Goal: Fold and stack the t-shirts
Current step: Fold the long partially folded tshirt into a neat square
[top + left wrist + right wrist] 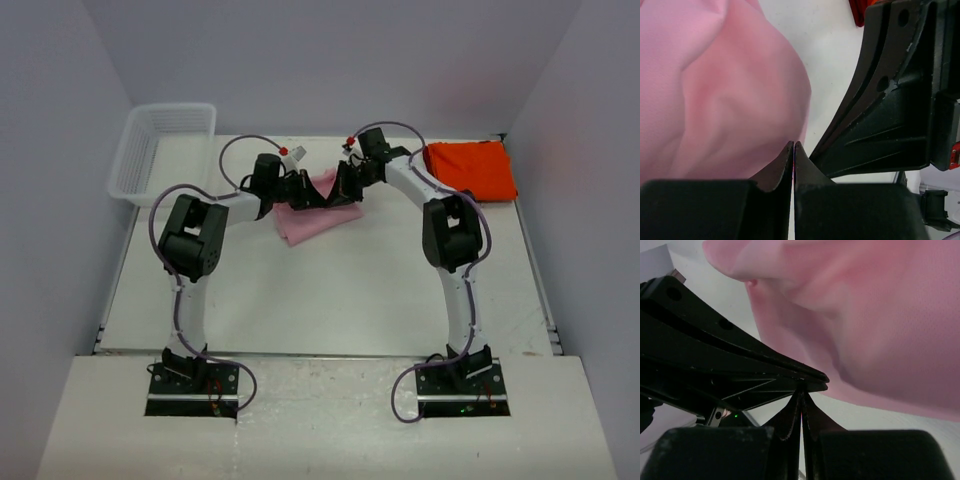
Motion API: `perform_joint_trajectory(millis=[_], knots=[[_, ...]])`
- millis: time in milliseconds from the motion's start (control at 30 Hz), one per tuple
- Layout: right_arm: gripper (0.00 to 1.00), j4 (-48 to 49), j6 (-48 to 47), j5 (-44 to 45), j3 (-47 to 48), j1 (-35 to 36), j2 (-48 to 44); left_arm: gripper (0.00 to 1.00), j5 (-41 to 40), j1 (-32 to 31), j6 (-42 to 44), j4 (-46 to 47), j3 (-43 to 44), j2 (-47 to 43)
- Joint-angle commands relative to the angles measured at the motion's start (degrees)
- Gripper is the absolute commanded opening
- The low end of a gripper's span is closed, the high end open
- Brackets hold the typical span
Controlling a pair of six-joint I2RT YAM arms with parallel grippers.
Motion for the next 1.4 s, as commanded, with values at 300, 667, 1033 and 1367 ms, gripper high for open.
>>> perform_joint_trajectory(millis=[300,667,1033,1367], knots=[[0.00,0.14,11.97,-4.85,-1.82,-2.21,6.78,0.00,6.95,0.43,-4.34,11.92,1.21,6.11],[0.00,5.05,13.29,2.36,-20.69,-1.33,-3.84,0.00,0.10,-1.94,-3.90,10.52,-17.94,0.06],[0.00,21.82,19.95,9.04,-53.31,7.80,-23.71,0.00,-4.12,-10.54,-1.88,11.75,-36.14,-12.25],[0.00,19.06,18.21,33.52,-63.81,32.23,-44.01,0.00,-9.92,-14.16,3.74,2.19,-46.62,-33.78]])
